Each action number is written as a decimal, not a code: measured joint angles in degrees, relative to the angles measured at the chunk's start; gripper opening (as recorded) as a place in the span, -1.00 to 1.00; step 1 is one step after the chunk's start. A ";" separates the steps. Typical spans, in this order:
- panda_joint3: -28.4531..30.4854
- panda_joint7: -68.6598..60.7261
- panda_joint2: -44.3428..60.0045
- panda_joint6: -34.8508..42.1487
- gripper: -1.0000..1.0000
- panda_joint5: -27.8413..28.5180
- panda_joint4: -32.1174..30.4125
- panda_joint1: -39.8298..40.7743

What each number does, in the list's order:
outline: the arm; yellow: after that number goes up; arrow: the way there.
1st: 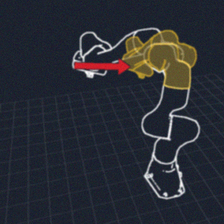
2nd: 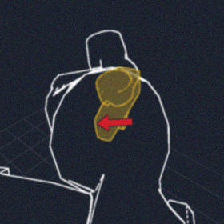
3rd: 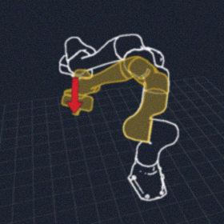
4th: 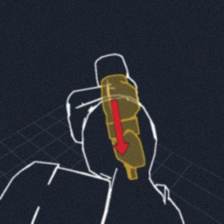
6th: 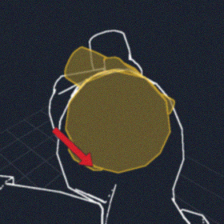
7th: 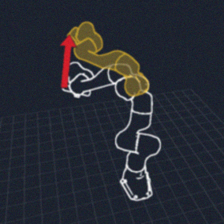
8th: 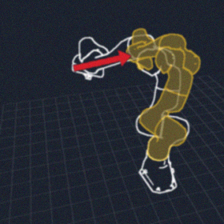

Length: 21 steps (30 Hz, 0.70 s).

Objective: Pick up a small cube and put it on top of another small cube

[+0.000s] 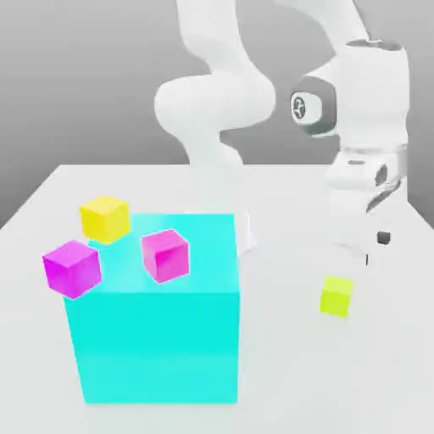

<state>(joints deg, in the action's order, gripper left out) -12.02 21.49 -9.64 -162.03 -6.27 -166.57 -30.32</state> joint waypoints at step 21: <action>8.46 5.80 17.46 -14.34 -1.00 11.85 -2.03 -10.24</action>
<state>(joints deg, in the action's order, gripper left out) -3.55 27.29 7.83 -176.37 5.58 -168.60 -40.57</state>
